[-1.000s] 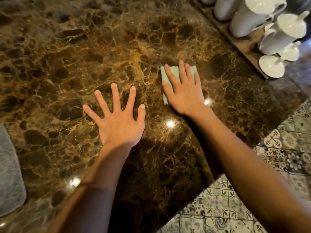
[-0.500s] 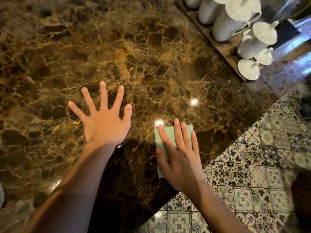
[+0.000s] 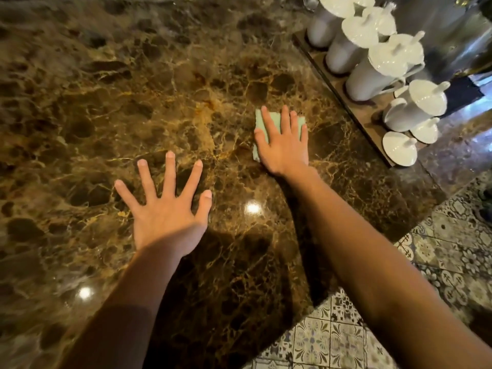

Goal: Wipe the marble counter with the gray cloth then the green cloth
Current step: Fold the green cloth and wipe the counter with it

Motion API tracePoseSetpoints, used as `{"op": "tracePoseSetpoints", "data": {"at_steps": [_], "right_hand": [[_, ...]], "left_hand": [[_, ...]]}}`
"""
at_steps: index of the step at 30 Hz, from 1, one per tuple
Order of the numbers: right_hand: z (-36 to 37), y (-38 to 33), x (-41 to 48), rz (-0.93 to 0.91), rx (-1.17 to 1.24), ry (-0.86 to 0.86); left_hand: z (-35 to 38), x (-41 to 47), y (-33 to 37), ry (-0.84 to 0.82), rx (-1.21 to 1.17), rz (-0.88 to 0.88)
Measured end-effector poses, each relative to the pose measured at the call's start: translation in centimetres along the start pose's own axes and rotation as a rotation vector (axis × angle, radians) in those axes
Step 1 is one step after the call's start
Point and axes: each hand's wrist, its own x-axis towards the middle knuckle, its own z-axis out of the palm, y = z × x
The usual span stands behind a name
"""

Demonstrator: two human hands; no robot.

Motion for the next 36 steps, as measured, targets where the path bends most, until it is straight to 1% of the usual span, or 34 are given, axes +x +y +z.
{"op": "tracePoseSetpoints", "data": {"at_steps": [3, 6, 9, 11, 14, 22, 25, 27, 29, 32, 36], "right_hand": [[-1.6, 0.4, 5.5, 0.012, 0.016, -0.019], [-2.5, 0.7, 8.7, 0.026, 0.019, -0.039], [-2.2, 0.8, 8.9, 0.02, 0.016, -0.028], [-1.7, 1.1, 7.4, -0.003, 0.016, -0.015], [-0.6, 1.7, 2.1, -0.03, 0.006, 0.009], [4.5, 1.5, -20.0, -0.07, -0.013, 0.03], [5.7, 1.3, -25.7, -0.052, 0.014, -0.012], [6.3, 1.0, -27.4, -0.042, 0.026, -0.001], [6.4, 0.8, -27.4, -0.031, 0.038, 0.007], [5.8, 1.1, -25.0, -0.042, 0.018, 0.026], [3.7, 2.3, -17.2, -0.058, 0.0, 0.053]], "left_hand": [[0.1, 0.0, 0.0, -0.001, 0.0, -0.006], [0.1, 0.0, 0.0, 0.022, -0.002, 0.002], [0.2, 0.1, 0.0, 0.026, 0.009, 0.001], [0.3, 0.1, 0.0, 0.035, 0.008, -0.007], [0.2, 0.2, 0.0, 0.03, -0.012, -0.008], [-0.1, 0.1, -0.2, 0.007, 0.007, 0.001], [-0.4, 0.0, -0.2, -0.03, 0.005, -0.003], [-0.6, 0.0, 0.0, -0.045, 0.009, -0.015], [-0.7, 0.0, 0.5, -0.053, 0.008, -0.03], [-0.5, 0.1, 1.6, -0.045, 0.01, -0.038], [-0.4, 1.3, 4.0, -0.04, -0.002, 0.036]]}}
